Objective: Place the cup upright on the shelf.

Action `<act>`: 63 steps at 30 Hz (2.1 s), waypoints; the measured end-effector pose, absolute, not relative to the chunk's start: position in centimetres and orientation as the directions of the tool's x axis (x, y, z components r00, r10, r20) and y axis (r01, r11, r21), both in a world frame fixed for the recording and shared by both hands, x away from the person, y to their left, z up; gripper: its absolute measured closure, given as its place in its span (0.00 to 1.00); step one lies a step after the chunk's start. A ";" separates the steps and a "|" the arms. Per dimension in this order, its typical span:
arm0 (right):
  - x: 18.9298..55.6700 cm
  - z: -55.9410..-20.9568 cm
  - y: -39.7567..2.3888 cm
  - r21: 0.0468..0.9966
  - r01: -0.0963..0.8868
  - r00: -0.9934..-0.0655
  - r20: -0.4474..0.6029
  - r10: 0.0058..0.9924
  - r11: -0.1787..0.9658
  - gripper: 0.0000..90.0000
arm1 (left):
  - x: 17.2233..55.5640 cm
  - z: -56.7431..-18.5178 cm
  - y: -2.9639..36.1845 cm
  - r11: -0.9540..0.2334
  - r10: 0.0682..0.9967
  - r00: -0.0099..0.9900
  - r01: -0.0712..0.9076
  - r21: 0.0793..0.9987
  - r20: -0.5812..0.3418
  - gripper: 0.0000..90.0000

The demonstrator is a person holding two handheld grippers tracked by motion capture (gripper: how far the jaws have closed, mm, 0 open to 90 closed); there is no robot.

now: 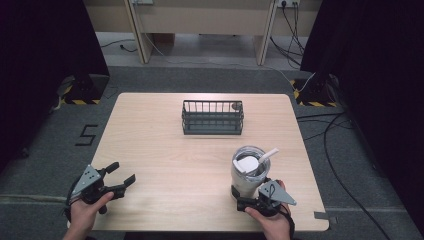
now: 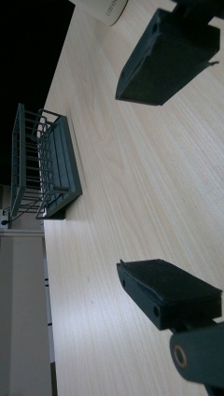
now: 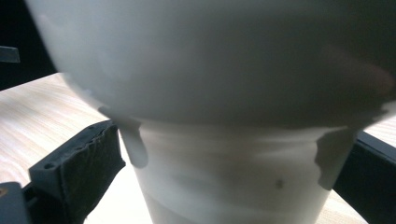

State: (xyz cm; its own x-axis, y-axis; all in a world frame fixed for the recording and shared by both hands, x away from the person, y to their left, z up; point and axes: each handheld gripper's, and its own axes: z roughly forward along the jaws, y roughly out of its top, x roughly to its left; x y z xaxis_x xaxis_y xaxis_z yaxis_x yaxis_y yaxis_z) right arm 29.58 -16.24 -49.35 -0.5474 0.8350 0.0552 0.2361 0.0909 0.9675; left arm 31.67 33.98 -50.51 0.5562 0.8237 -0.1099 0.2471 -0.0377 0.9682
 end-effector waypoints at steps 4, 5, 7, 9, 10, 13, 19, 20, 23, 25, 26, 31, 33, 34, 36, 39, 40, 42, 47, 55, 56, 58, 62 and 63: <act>29.8 -49.4 -16.1 0.968 0.235 -0.543 0.057 0.838 0.087 0.03 | 31.7 -50.5 34.0 -0.037 0.824 0.557 0.245 0.969 -0.109 0.16; 29.8 -49.5 -16.1 0.968 0.234 -0.542 0.057 0.839 0.086 0.03 | 31.7 -50.5 34.0 -0.037 0.824 0.557 0.245 0.969 -0.109 0.16; 29.9 -49.5 -16.1 0.969 0.231 -0.536 0.055 0.843 0.083 0.05 | 31.7 -50.5 34.0 -0.037 0.823 0.557 0.245 0.969 -0.110 0.16; 29.9 -49.6 -16.0 0.970 0.228 -0.530 0.053 0.846 0.082 0.07 | 31.7 -50.5 34.0 -0.037 0.823 0.557 0.246 0.969 -0.110 0.16; 29.9 -49.6 -16.0 0.971 0.227 -0.529 0.054 0.847 0.081 0.07 | 31.7 -50.5 34.0 -0.037 0.823 0.557 0.245 0.969 -0.110 0.16; 30.0 -49.6 -16.0 0.971 0.225 -0.524 0.050 0.850 0.082 0.09 | 31.7 -50.5 34.0 -0.037 0.823 0.558 0.245 0.969 -0.109 0.16; 30.2 -49.8 -15.9 0.972 0.218 -0.521 0.041 0.853 0.086 0.11 | 31.7 -50.5 34.0 -0.037 0.822 0.558 0.244 0.969 -0.110 0.16; 30.2 -49.8 -15.9 0.972 0.216 -0.522 0.040 0.852 0.087 0.11 | 31.7 -50.5 34.0 -0.037 0.822 0.558 0.245 0.969 -0.110 0.16; 30.2 -49.8 -16.0 0.973 0.210 -0.525 0.031 0.851 0.094 0.11 | 31.7 -50.5 34.0 -0.037 0.822 0.559 0.245 0.969 -0.110 0.16; 30.2 -49.8 -16.0 0.973 0.209 -0.527 0.029 0.849 0.097 0.12 | 31.7 -50.5 34.0 -0.037 0.822 0.559 0.245 0.969 -0.110 0.16; 30.2 -49.8 -16.0 0.973 0.208 -0.529 0.029 0.848 0.097 0.12 | 31.7 -50.5 34.0 -0.037 0.822 0.559 0.245 0.969 -0.110 0.16; 30.2 -49.6 -16.0 0.971 0.213 -0.532 0.023 0.846 0.108 0.12 | 31.7 -50.5 34.0 -0.037 0.822 0.559 0.245 0.969 -0.110 0.16; 30.2 -49.6 -16.0 0.970 0.214 -0.535 0.021 0.845 0.112 0.12 | 31.7 -50.5 34.0 -0.037 0.822 0.558 0.245 0.969 -0.110 0.16; 30.2 -49.5 -16.0 0.970 0.216 -0.536 0.020 0.844 0.114 0.12 | 31.7 -50.5 34.0 -0.036 0.822 0.559 0.245 0.969 -0.111 0.16; 30.3 -49.5 -16.1 0.969 0.219 -0.540 0.020 0.841 0.118 0.12 | 31.7 -50.5 34.0 -0.036 0.822 0.559 0.245 0.969 -0.111 0.16; 30.4 -49.3 -16.1 0.967 0.224 -0.546 0.018 0.838 0.125 0.12 | 31.7 -50.5 34.0 -0.036 0.822 0.559 0.245 0.969 -0.111 0.16; 30.4 -49.3 -16.2 0.966 0.226 -0.545 0.019 0.838 0.125 0.12 | 31.7 -50.5 34.0 -0.036 0.822 0.559 0.245 0.969 -0.111 0.16; 30.4 -49.2 -16.2 0.965 0.231 -0.543 0.024 0.839 0.122 0.12 | 31.7 -50.5 34.0 -0.036 0.822 0.559 0.245 0.969 -0.111 0.16; 30.7 -49.0 -16.4 0.962 0.237 -0.534 0.015 0.845 0.133 0.12 | 31.7 -50.5 34.0 -0.035 0.822 0.558 0.246 0.969 -0.112 0.16; 31.0 -48.2 -16.9 0.966 0.228 -0.528 0.018 0.849 0.122 0.12 | 31.7 -50.5 34.0 -0.035 0.823 0.557 0.247 0.968 -0.112 0.16; 31.1 -48.1 -16.9 0.967 0.227 -0.528 0.020 0.849 0.119 0.12 | 31.7 -50.5 34.0 -0.034 0.823 0.557 0.247 0.968 -0.113 0.16; 31.3 -47.8 -17.0 0.968 0.220 -0.528 0.018 0.849 0.116 0.12 | 31.7 -50.5 34.0 -0.034 0.823 0.557 0.247 0.968 -0.113 0.16; 31.6 -47.3 -17.1 0.971 0.212 -0.522 0.014 0.853 0.114 0.13 | 31.7 -50.5 34.0 -0.033 0.823 0.556 0.248 0.968 -0.114 0.16; 31.6 -47.1 -17.2 0.971 0.208 -0.521 0.011 0.854 0.115 0.13 | 31.7 -50.5 34.0 -0.032 0.823 0.556 0.248 0.968 -0.115 0.16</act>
